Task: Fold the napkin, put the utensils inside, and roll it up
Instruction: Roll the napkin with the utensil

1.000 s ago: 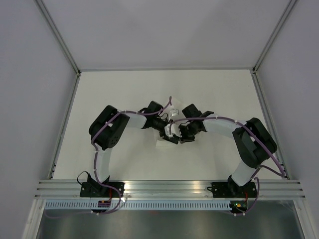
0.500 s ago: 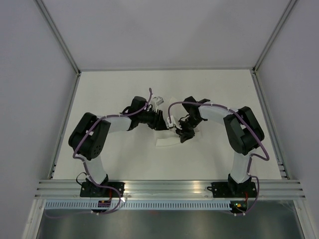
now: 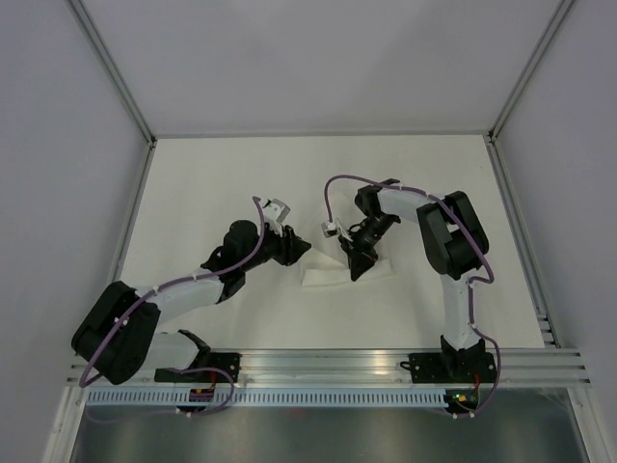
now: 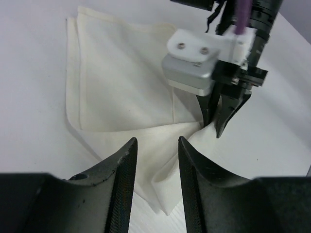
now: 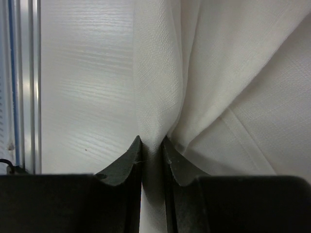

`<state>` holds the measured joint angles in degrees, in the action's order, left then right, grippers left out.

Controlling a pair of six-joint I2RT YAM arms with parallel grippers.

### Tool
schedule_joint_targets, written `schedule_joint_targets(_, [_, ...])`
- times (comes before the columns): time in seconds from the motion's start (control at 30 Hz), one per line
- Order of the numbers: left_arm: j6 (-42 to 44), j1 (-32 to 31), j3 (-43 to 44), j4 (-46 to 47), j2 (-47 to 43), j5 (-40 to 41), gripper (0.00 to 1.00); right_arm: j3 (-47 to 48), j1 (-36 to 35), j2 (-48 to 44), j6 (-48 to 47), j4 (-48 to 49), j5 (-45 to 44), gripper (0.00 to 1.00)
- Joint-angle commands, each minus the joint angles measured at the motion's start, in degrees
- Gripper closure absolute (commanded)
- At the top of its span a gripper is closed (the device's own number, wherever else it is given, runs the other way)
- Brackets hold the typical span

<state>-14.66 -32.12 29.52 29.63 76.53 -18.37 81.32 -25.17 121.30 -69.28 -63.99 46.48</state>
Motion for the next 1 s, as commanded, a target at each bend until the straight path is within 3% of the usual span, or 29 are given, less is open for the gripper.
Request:
schedule_joint_targets(0.0, [5.4, -5.4, -3.7, 8.5, -5.0, 11.4, 0.55, -0.8, 0.2, 6.6, -3.4, -4.5, -6.2, 0.84])
schedule_joint_targets(0.13, [17.7, -14.8, -3.2, 5.6, -5.9, 20.0, 0.53, 0.5, 0.6, 7.7, -3.2, -5.8, -5.8, 0.85])
schedule_joint_targets(0.37, [29.9, -29.0, -0.4, 5.3, 1.2, 30.1, 0.52, 1.9, 1.2, 9.0, -2.8, -6.5, -5.2, 0.84])
schedule_joint_targets(0.67, [40.8, -37.1, 6.2, 5.4, 14.5, 29.9, 0.48, 2.4, 1.4, 9.7, -2.2, -6.8, -5.1, 0.85])
schedule_joint_targets(0.97, [43.8, -38.3, 8.5, 8.8, 23.8, 29.6, 0.42, 3.0, 1.6, 10.1, -2.0, -7.1, -4.9, 0.84])
